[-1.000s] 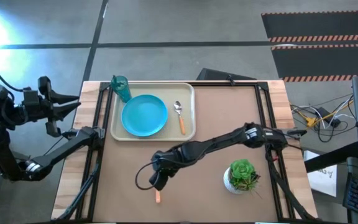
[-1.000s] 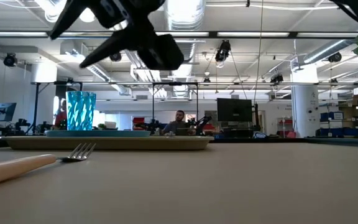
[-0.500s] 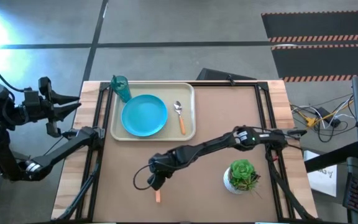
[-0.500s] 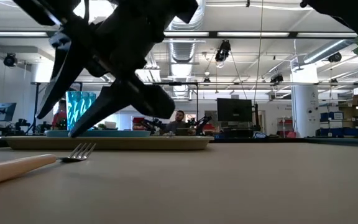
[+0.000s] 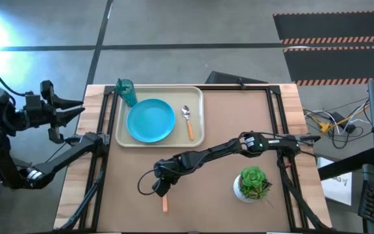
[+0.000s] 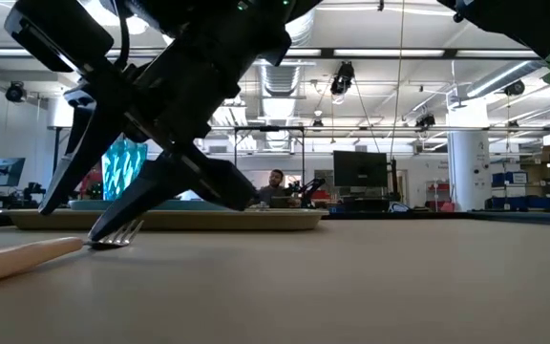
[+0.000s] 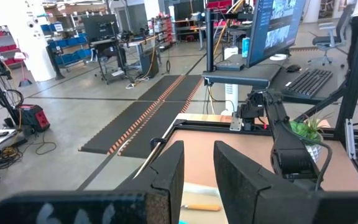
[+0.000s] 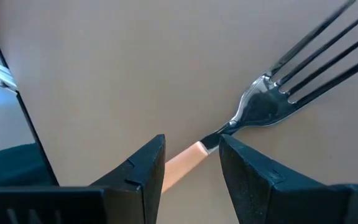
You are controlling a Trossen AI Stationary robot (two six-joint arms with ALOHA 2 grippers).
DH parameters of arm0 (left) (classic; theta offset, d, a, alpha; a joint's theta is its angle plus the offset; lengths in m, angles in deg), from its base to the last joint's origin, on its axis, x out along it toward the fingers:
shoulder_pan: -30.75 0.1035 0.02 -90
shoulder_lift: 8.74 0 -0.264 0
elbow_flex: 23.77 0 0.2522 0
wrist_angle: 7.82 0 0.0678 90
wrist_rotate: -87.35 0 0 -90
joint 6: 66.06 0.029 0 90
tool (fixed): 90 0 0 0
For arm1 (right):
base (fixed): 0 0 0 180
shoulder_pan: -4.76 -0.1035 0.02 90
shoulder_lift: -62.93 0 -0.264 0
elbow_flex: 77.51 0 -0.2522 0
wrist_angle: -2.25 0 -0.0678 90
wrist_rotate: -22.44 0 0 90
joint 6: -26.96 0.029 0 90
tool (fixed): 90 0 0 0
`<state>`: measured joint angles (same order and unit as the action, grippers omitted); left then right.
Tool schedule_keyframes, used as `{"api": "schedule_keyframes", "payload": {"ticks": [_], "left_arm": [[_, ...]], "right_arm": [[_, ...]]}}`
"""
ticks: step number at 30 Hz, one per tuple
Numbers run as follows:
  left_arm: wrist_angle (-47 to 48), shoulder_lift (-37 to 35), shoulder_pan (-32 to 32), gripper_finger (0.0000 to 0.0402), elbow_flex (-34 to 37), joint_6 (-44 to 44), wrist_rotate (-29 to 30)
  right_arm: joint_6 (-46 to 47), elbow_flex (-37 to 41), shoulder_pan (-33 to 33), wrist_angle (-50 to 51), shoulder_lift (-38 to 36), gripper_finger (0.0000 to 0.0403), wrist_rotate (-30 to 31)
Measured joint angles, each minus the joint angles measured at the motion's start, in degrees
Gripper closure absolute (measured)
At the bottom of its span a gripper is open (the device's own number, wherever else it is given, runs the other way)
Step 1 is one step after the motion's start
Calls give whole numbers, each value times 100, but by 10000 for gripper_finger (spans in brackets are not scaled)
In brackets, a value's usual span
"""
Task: Pick and place plate/cup/fork/spoon on tray
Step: Put the fork on the white serving tray to the right of the light blue plate
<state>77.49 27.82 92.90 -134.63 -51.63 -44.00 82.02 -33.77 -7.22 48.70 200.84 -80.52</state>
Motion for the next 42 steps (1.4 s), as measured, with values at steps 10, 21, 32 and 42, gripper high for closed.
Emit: {"api": "schedule_keyframes", "payload": {"ticks": [10, 21, 32, 42], "left_arm": [[8, 0, 0, 331, 0, 118, 0], [11, 0, 0, 331, 0, 120, 0], [86, 0, -1, 331, 0, 248, 1], [599, -5, 0, 396, 0, 690, 13]], "right_arm": [[-126, 28, 26, 340, 0, 261, 75], [-214, 52, 152, -92, 0, 259, 276], [-1138, -423, 201, 337, -78, 345, 268], [-2372, -1069, 183, 2033, -1220, 394, 2051]]}}
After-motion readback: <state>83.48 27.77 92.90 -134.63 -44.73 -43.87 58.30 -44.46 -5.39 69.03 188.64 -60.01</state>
